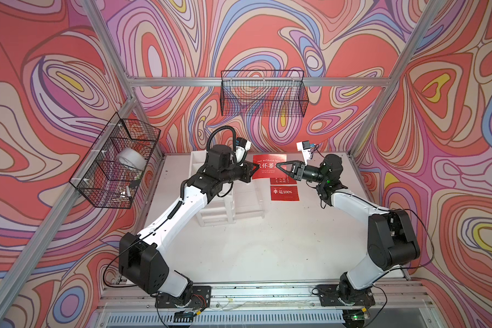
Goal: Take the postcards out of the drawer
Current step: Place the postcard at the center of the board.
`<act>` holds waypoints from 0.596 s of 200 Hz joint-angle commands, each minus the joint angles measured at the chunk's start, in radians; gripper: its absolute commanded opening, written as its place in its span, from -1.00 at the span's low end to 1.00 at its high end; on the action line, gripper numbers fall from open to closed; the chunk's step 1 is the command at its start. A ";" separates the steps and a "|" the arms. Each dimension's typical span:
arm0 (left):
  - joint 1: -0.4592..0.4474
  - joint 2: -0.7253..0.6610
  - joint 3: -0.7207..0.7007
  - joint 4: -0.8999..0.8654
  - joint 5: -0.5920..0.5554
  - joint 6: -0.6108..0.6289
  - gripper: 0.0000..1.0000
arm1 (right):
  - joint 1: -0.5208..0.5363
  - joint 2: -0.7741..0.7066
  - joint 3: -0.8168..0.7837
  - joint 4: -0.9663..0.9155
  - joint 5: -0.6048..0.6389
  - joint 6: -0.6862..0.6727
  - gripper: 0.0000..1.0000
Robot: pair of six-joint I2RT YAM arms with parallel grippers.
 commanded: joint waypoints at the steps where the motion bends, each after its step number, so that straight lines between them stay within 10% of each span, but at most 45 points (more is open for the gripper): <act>1: -0.002 0.011 0.026 0.008 -0.025 0.016 -0.83 | 0.004 -0.019 0.016 -0.062 0.007 -0.021 -0.97; 119: -0.002 -0.076 -0.002 -0.071 -0.189 0.066 -0.38 | -0.090 -0.135 0.057 -0.554 0.098 -0.270 -1.00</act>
